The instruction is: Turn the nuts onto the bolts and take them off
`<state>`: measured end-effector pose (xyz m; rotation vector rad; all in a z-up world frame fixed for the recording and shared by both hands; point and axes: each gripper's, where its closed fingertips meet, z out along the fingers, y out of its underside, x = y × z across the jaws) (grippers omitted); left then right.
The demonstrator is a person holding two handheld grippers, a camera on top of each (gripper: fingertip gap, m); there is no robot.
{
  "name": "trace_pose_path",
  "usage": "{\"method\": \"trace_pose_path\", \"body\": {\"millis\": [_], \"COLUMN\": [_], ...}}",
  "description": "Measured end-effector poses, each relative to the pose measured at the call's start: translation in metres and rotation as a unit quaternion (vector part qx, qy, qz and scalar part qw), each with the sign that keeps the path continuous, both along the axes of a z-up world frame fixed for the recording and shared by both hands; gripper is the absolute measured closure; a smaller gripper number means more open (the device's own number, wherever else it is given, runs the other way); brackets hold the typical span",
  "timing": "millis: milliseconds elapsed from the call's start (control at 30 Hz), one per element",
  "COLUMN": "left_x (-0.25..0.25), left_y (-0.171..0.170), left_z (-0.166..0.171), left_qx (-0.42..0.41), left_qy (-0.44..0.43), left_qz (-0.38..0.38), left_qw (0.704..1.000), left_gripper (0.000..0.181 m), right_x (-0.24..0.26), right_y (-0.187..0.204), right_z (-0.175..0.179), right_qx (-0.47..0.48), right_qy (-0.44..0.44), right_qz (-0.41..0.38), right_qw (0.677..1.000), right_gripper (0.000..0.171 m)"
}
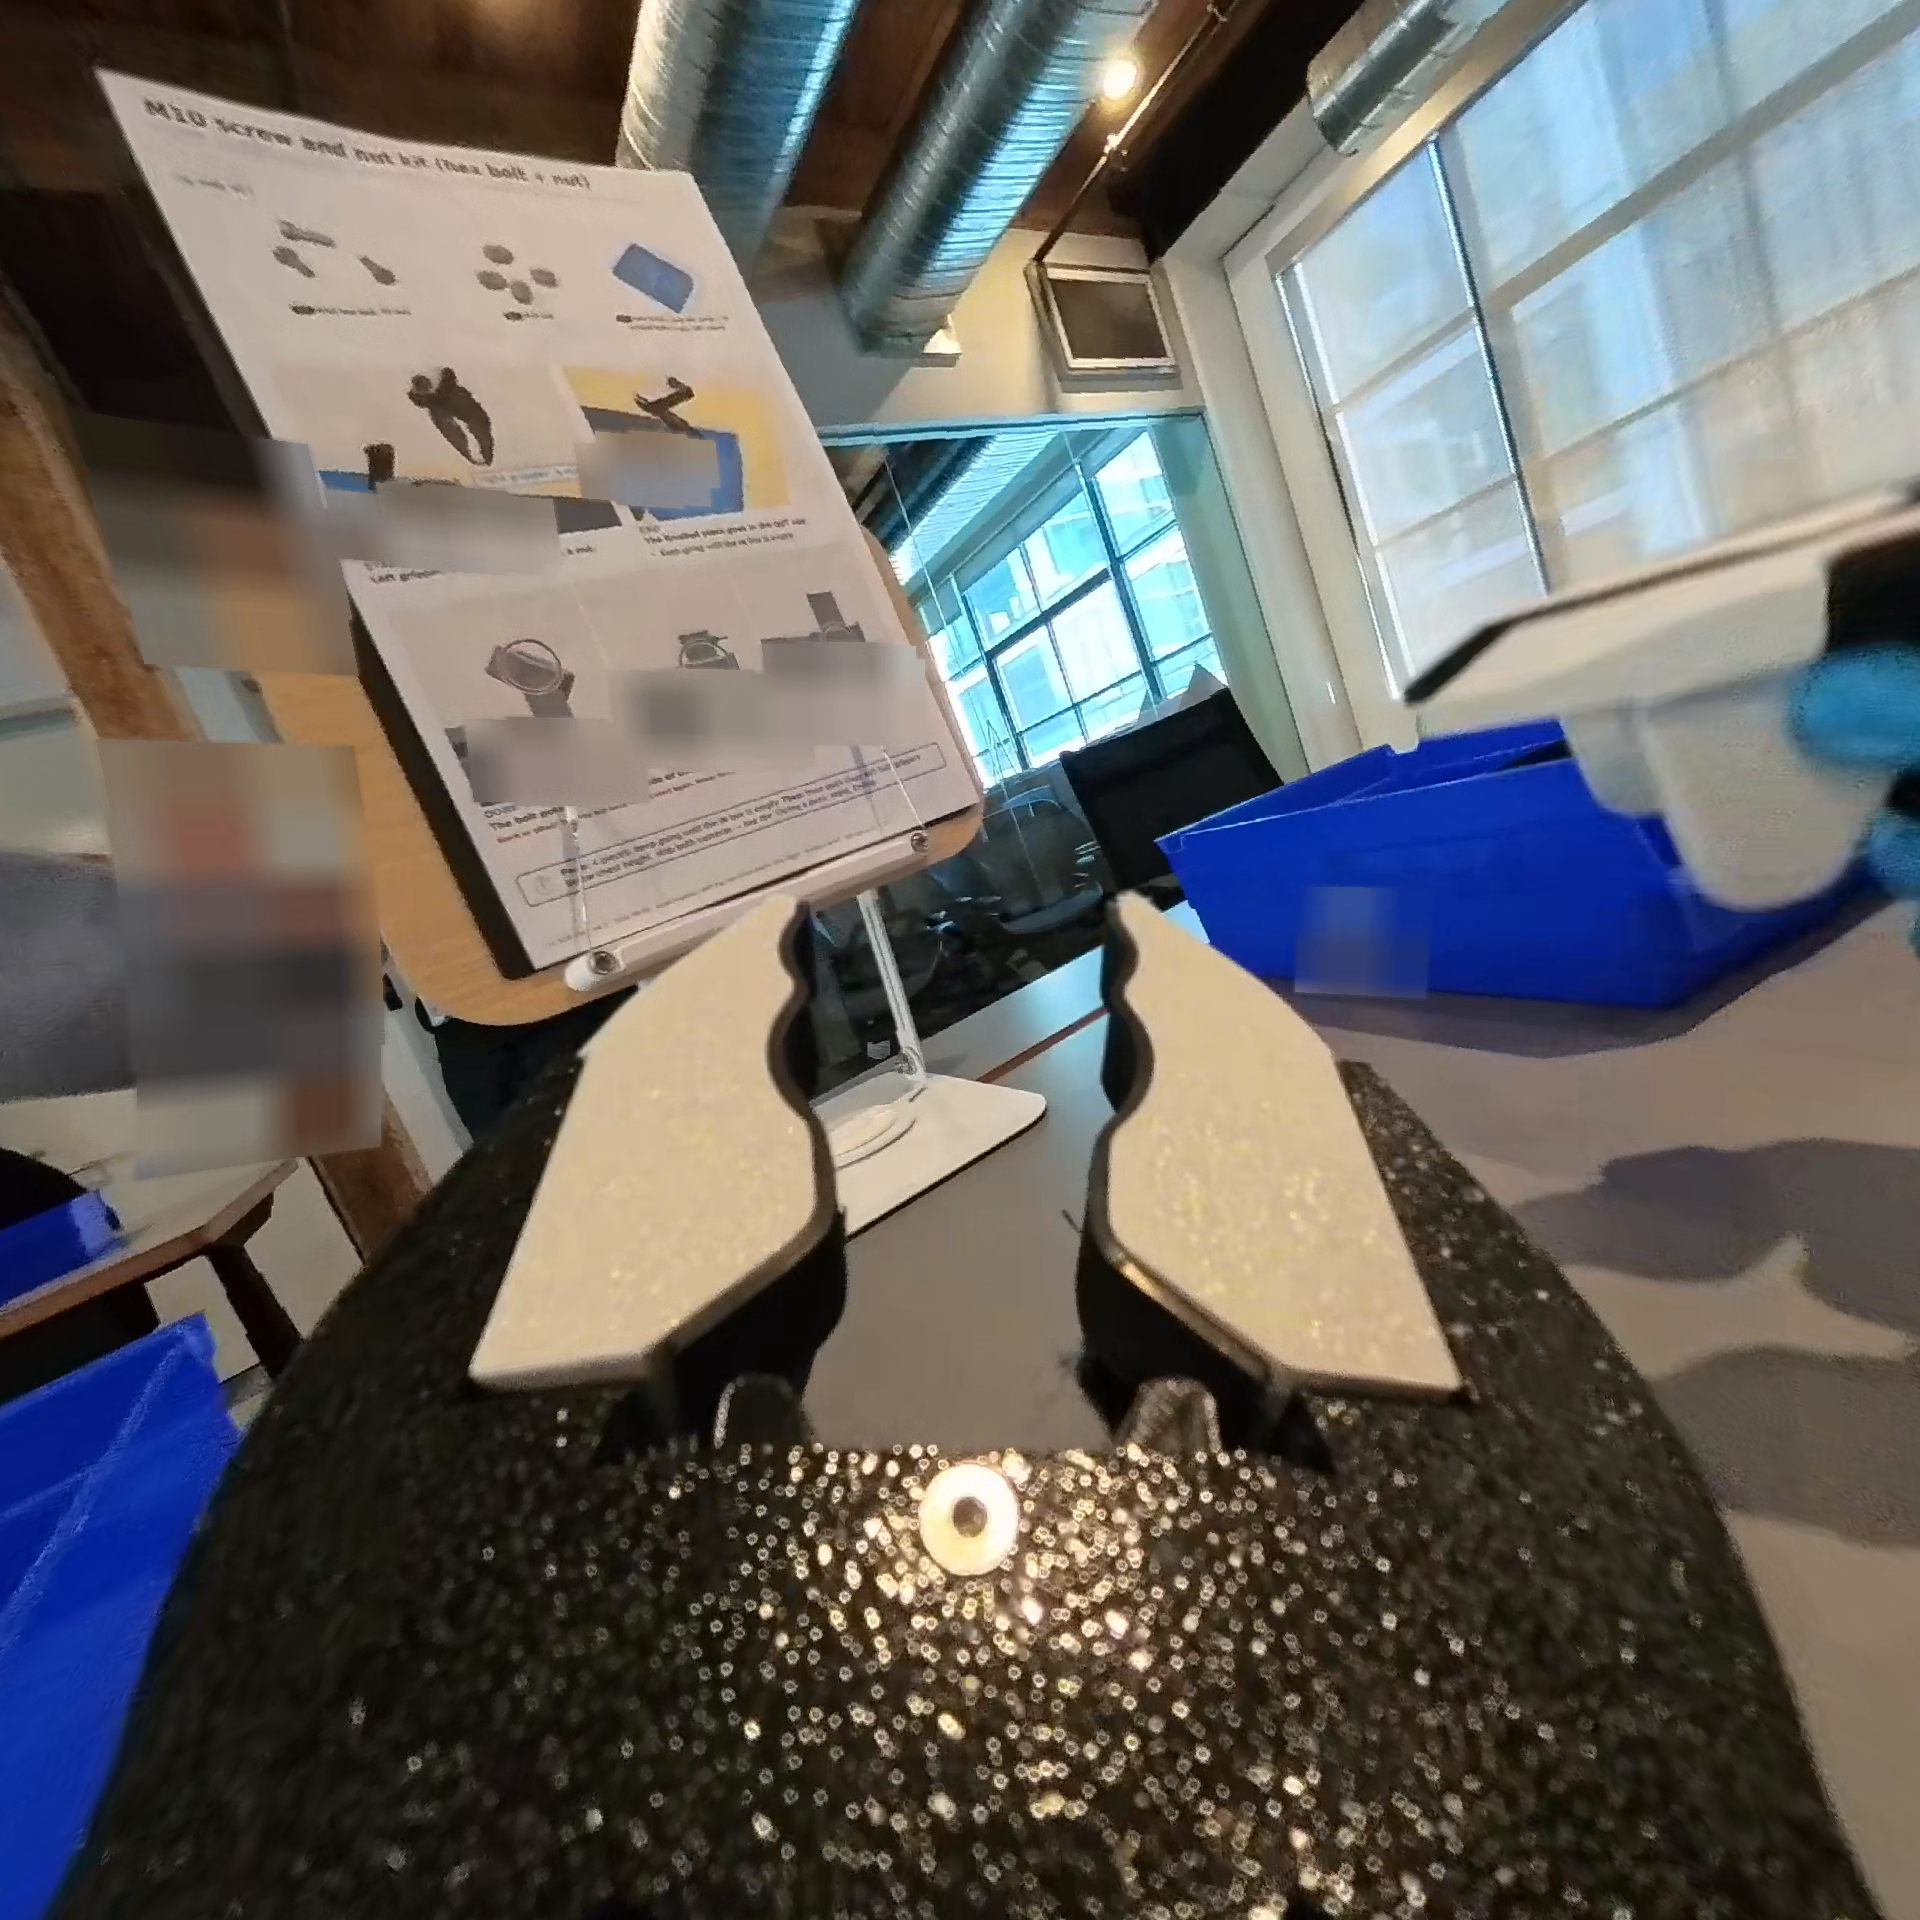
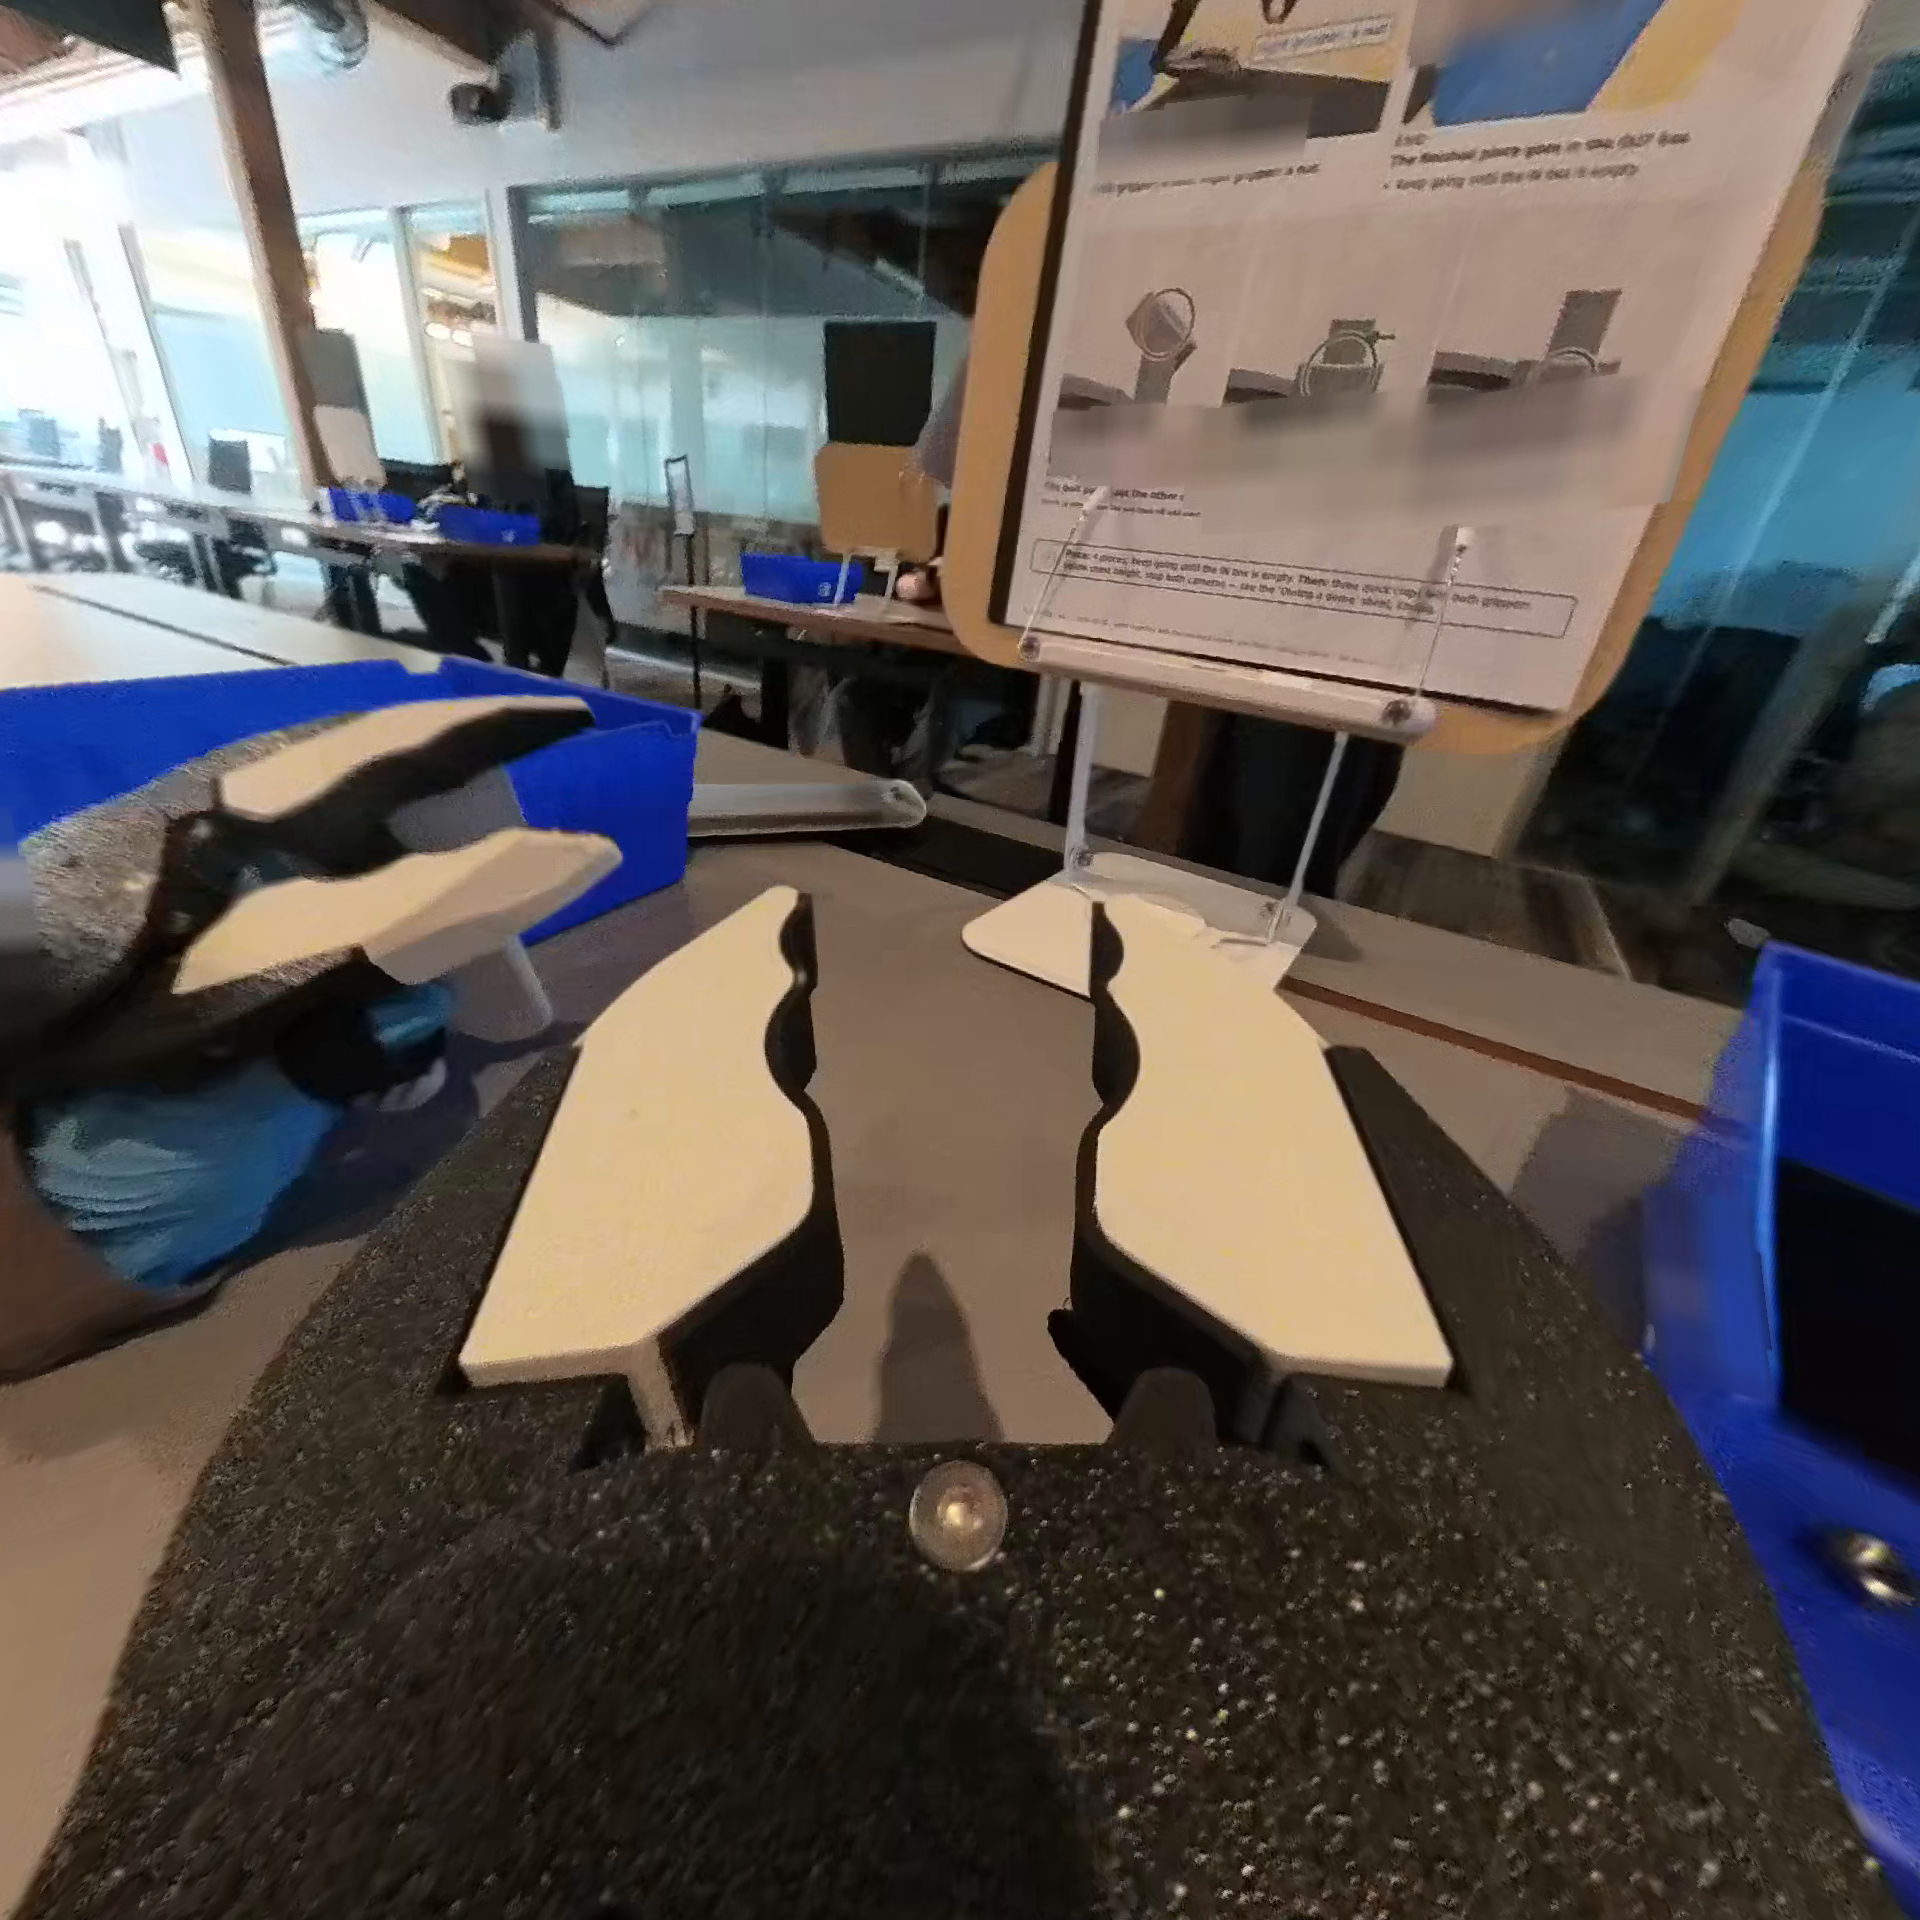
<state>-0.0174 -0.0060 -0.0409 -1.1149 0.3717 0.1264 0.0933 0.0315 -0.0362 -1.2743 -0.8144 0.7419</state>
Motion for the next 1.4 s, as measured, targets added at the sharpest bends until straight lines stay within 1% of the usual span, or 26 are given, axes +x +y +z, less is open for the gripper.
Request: {"method": "trace_pose_path", "body": {"millis": [133, 267, 333, 500, 833, 1100, 1267, 1400], "left_x": [-0.004, -0.006, -0.006, -0.008, -0.008, -0.006, -0.004, 0.001], "left_y": [-0.003, -0.001, 0.001, 0.002, 0.001, 0.003, -0.001, -0.009], "left_z": [0.0, 0.0, -0.001, -0.001, -0.001, 0.0, 0.001, 0.003], "left_qx": [0.0, 0.0, -0.002, -0.004, -0.003, -0.003, 0.003, 0.011], "left_qy": [-0.007, -0.01, -0.009, -0.016, -0.014, -0.017, 0.0, 0.037], "left_qz": [0.011, 0.015, 0.015, 0.013, 0.018, 0.006, 0.017, 0.046], "left_qw": [1.0, 1.0, 1.0, 1.0, 1.0, 1.0, 1.0, 0.998], "left_gripper": [0.129, 0.128, 0.128, 0.128, 0.127, 0.126, 0.126, 0.127], "right_x": [-0.009, -0.008, -0.012, -0.015, -0.016, -0.036, -0.036, -0.033], "right_y": [-0.003, 0.004, 0.003, 0.005, 0.009, 0.008, 0.004, 0.002], "right_z": [-0.016, -0.023, -0.025, -0.025, -0.02, -0.022, -0.022, -0.021], "right_qx": [0.002, 0.061, 0.054, 0.027, 0.007, 0.004, 0.008, 0.008], "right_qy": [0.022, 0.0, 0.01, 0.035, 0.07, 0.065, 0.065, 0.068], "right_qz": [0.008, -0.013, 0.01, 0.033, 0.04, 0.07, 0.073, 0.071], "right_qw": [1.0, 0.998, 0.998, 0.998, 0.997, 0.995, 0.995, 0.995], "right_gripper": [0.122, 0.122, 0.122, 0.121, 0.122, 0.122, 0.122, 0.123]}}
